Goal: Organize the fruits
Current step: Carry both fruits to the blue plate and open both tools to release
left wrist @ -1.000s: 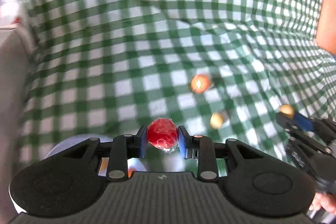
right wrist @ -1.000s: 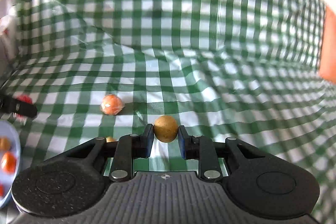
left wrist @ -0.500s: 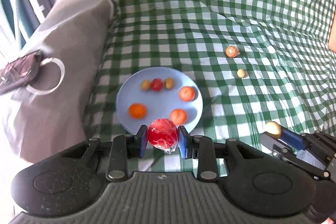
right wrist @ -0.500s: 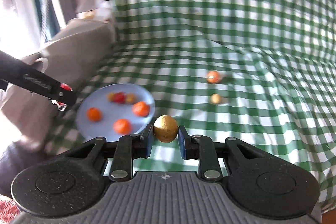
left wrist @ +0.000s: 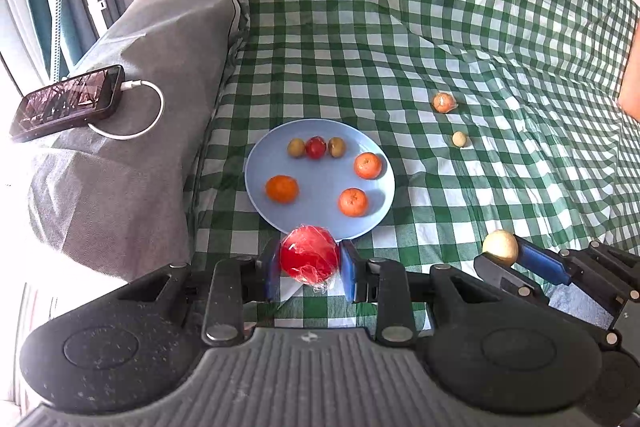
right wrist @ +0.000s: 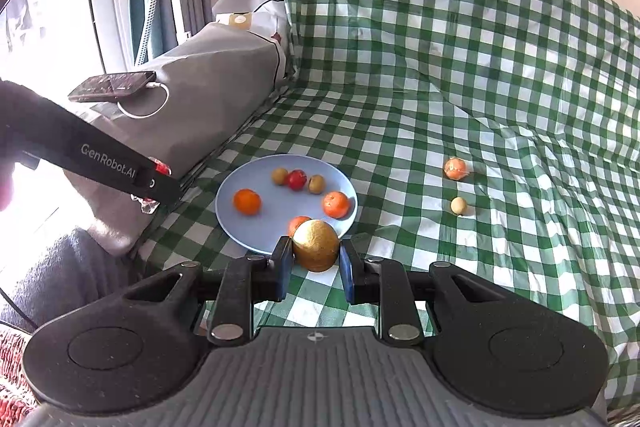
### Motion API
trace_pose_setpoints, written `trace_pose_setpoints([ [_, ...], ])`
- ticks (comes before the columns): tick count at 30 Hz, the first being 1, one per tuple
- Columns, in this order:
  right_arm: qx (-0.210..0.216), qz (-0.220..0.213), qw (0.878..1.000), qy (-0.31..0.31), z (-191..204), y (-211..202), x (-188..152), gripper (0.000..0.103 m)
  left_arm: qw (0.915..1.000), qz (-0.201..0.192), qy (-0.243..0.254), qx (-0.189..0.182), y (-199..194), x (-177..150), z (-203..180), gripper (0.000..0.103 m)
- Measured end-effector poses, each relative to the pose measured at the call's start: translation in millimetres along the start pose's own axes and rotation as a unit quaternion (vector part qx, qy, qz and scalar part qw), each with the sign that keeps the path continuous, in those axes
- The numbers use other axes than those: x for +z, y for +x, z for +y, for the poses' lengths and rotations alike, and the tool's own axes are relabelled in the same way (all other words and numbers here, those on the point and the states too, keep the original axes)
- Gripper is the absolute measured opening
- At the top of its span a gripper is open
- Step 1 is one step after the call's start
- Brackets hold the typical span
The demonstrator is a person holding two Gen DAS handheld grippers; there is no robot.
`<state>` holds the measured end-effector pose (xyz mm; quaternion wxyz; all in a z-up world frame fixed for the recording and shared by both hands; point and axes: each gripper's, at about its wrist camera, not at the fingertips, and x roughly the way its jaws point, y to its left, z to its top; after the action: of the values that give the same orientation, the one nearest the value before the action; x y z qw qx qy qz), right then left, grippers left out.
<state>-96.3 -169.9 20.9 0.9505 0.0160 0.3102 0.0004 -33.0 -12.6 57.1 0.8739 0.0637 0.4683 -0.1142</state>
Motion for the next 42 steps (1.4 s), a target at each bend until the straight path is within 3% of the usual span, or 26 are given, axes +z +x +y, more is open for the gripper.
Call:
trace_pose_setpoints([
  [19, 0.002, 0.028, 1.000, -0.008, -10, 35, 4, 0.026, 0.9994, 0.033, -0.013, 0.003, 46, 16, 5, 0.034],
  [33, 0.020, 0.066, 0.997, -0.033, -6, 147, 32, 0.026, 0.9976, 0.068, -0.005, 0.012, 148, 60, 17, 0.034],
  [40, 0.022, 0.095, 0.994, -0.043, -6, 197, 41, 0.026, 0.9958, 0.088, 0.003, 0.027, 192, 67, 23, 0.034],
  [41, 0.024, 0.099, 0.994, -0.042, -6, 202, 41, 0.026, 0.9957, 0.089, 0.002, 0.028, 196, 66, 24, 0.036],
  [42, 0.028, 0.106, 0.993, -0.041, -6, 208, 41, 0.026, 0.9958, 0.087, 0.003, 0.028, 199, 66, 24, 0.050],
])
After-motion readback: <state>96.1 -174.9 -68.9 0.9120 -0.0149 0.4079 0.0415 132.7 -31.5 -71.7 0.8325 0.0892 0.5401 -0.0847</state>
